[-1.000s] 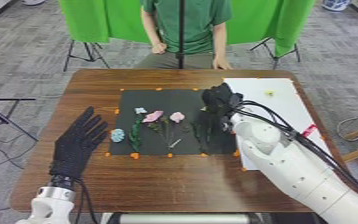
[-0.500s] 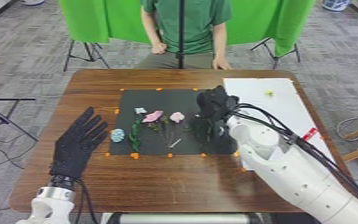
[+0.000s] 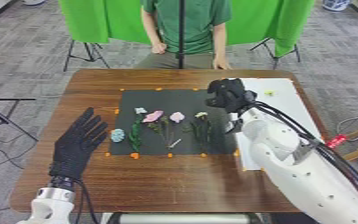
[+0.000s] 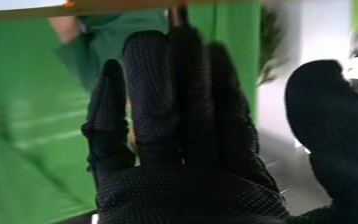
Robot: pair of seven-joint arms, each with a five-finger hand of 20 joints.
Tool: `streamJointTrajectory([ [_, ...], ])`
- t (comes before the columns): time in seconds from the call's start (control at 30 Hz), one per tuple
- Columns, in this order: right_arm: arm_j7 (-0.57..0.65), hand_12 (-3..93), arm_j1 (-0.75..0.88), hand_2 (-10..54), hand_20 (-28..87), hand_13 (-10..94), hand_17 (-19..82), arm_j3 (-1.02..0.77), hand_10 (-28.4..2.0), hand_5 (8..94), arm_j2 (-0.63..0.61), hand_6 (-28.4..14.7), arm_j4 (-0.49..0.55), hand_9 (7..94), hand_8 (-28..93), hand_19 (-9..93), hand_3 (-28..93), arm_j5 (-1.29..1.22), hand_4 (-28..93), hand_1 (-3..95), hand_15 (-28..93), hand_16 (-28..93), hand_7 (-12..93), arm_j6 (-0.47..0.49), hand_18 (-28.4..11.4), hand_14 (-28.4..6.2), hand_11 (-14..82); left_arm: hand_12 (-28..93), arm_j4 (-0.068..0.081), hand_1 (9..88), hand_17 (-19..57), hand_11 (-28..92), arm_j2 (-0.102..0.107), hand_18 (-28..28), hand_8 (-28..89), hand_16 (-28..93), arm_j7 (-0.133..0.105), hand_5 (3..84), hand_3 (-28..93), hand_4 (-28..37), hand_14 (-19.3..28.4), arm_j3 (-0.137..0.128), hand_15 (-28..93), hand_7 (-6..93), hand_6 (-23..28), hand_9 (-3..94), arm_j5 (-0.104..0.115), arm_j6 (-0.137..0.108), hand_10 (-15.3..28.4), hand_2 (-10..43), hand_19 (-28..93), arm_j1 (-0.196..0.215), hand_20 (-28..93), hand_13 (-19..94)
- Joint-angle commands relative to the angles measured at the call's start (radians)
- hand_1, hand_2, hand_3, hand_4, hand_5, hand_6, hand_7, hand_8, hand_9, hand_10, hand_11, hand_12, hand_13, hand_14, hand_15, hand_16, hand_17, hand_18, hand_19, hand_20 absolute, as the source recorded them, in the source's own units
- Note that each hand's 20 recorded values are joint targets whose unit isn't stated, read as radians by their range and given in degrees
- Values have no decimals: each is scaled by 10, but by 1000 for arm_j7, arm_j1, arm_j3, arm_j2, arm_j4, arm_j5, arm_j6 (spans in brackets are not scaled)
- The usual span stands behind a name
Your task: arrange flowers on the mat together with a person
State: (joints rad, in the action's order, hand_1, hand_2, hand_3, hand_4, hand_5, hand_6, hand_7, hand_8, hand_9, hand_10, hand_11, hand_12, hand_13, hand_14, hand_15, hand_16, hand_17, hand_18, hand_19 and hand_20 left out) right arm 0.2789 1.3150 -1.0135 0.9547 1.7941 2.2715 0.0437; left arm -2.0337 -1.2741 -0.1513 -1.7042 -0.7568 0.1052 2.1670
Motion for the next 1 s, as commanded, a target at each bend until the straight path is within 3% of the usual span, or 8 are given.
streamJointTrajectory([
  [0.03, -39, 238, 321, 62, 292, 277, 70, -494, -146, 306, -16, -84, 230, 316, -98, 533, 845, -705, -206, 198, 348, 188, 191, 193, -219, -124, 188, 144, -4, 264, -118, 133, -12, 222, -83, 28, -4, 313, 717, -248, 146, -5, 192, 133, 27, 261, -1, 0, 110, 18, 434, 27, 84, 211],
  [0.17, -162, 242, 522, 49, 253, 206, 18, -731, -142, 247, 44, -81, 269, 261, -71, 457, 806, -1032, -214, 181, 142, 306, 113, 315, -214, -125, 80, 144, -4, 264, -118, 133, -15, 222, -83, 28, -3, 313, 717, -247, 146, -9, 192, 134, 26, 261, 0, 0, 111, 18, 435, 28, 84, 211],
  [0.3, -232, 204, 699, 2, 190, 169, -6, -812, -108, 212, 64, -53, 351, 226, -58, 320, 793, -1064, -213, 156, -69, 400, 46, 199, -195, -110, -25, 144, -8, 264, -118, 133, -13, 222, -84, 28, -12, 313, 719, -247, 146, -20, 193, 135, 27, 261, 1, -7, 111, 17, 434, 39, 84, 211],
  [0.43, -267, 199, 824, -19, 185, 194, -4, -837, -107, 259, 79, -40, 416, 258, -64, 316, 797, -1126, -219, 147, -66, 395, 78, 74, -210, -120, -8, 145, -11, 263, -118, 133, -16, 222, -84, 29, -12, 312, 720, -249, 145, -25, 193, 135, 26, 260, -2, -6, 110, 15, 434, 43, 84, 211],
  [0.57, -257, 217, 852, -25, 202, 231, 7, -860, -123, 293, 92, -44, 430, 302, -73, 349, 808, -1114, -221, 148, -22, 390, 108, 71, -217, -119, 26, 145, -16, 262, -118, 133, -14, 222, -84, 29, -22, 310, 718, -250, 145, -17, 193, 136, 25, 260, 1, -12, 110, 15, 433, 53, 84, 212],
  [0.67, -263, 220, 847, -20, 205, 239, 15, -879, -129, 300, 103, -49, 421, 304, -74, 354, 810, -1128, -221, 151, -14, 388, 115, 60, -215, -118, 30, 145, -16, 263, -118, 133, -8, 222, -84, 28, -35, 309, 718, -250, 144, -1, 192, 136, 25, 260, 5, -32, 110, 15, 433, 48, 84, 212],
  [0.9, -277, 218, 854, -11, 211, 244, 19, -901, -134, 301, 136, -52, 430, 298, -79, 368, 822, -1128, -222, 152, -2, 380, 122, 80, -212, -116, 30, 147, -14, 263, -118, 138, -10, 222, -85, 28, -41, 308, 720, -252, 143, 8, 193, 139, 24, 261, -3, -20, 110, 16, 434, 39, 85, 212],
  [1.0, -272, 217, 887, -11, 212, 245, 19, -923, -134, 301, 170, -53, 445, 298, -80, 370, 823, -1132, -224, 152, 2, 378, 125, 112, -212, -116, 34, 145, -13, 263, -117, 137, -2, 221, -86, 28, -38, 307, 720, -251, 143, 6, 191, 140, 24, 260, -7, -32, 111, 17, 434, 38, 85, 208],
])
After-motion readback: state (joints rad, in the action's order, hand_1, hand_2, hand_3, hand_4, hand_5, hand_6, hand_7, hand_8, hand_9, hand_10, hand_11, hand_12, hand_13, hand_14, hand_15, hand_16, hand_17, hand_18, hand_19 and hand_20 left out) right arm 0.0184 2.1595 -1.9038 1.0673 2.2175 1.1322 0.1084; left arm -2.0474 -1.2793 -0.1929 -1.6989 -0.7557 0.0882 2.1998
